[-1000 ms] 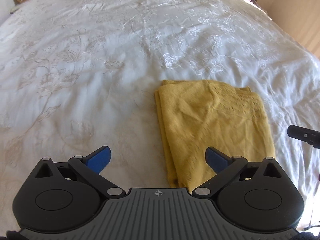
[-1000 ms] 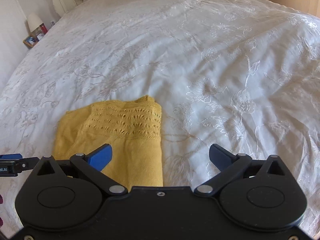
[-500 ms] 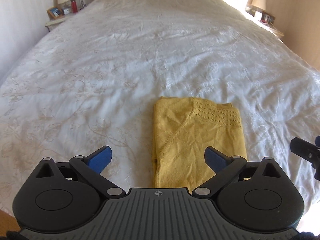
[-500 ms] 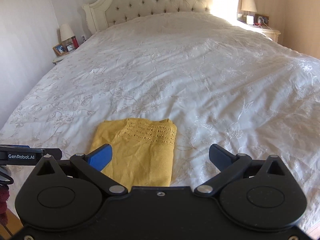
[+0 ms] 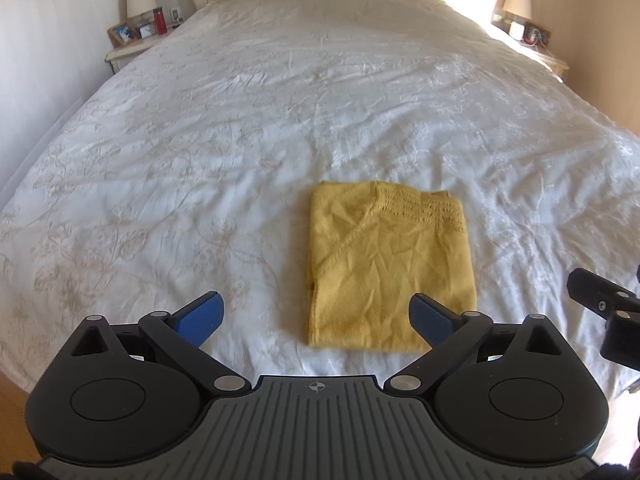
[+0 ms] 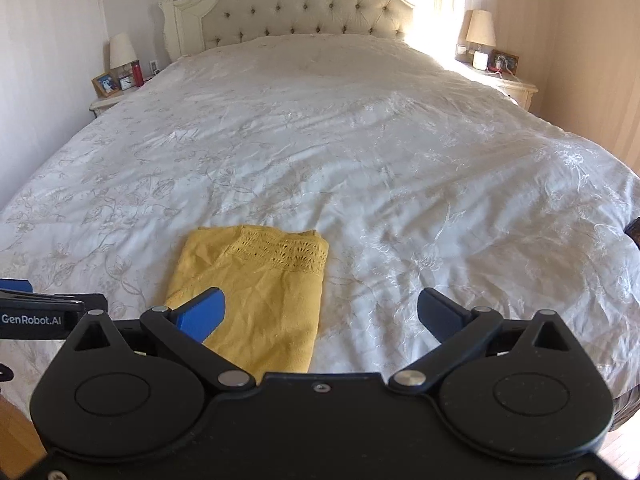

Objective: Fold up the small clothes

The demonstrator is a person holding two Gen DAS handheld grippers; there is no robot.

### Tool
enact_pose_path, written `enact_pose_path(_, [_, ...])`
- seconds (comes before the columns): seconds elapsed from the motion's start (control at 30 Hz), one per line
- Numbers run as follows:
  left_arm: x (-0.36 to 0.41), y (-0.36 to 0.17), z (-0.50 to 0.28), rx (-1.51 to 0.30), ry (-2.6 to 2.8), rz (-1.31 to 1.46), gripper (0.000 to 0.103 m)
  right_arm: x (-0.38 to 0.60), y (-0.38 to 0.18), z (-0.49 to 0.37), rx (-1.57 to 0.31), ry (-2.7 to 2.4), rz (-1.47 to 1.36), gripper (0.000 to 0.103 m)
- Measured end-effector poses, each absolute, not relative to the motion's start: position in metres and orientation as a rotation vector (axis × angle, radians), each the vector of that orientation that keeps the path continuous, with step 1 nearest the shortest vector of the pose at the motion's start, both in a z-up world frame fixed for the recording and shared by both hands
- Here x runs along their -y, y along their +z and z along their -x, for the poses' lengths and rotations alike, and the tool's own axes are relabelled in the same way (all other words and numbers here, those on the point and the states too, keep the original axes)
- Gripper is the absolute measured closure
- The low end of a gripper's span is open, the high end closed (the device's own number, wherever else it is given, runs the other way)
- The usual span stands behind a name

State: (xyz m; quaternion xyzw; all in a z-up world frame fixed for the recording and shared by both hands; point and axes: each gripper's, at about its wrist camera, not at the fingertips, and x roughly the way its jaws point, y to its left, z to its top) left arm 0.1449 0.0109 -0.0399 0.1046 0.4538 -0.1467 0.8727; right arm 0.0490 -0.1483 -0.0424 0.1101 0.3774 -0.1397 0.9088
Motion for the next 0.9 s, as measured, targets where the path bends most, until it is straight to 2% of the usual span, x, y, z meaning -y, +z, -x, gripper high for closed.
enact_pose_path(0.23, [-0.021, -0.040, -0.127, -0.967, -0.269, -0.231, 0.003, 0.147, -0.048, -0.034, -0.834, -0.253, -0.360, 0.002])
enact_pose_path(0.9, [-0.036, -0.046, -0.107, -1.015, -0.252, -0.243, 0.003, 0.128, -0.049, -0.023, -0.866, -0.242, -0.337, 0.002])
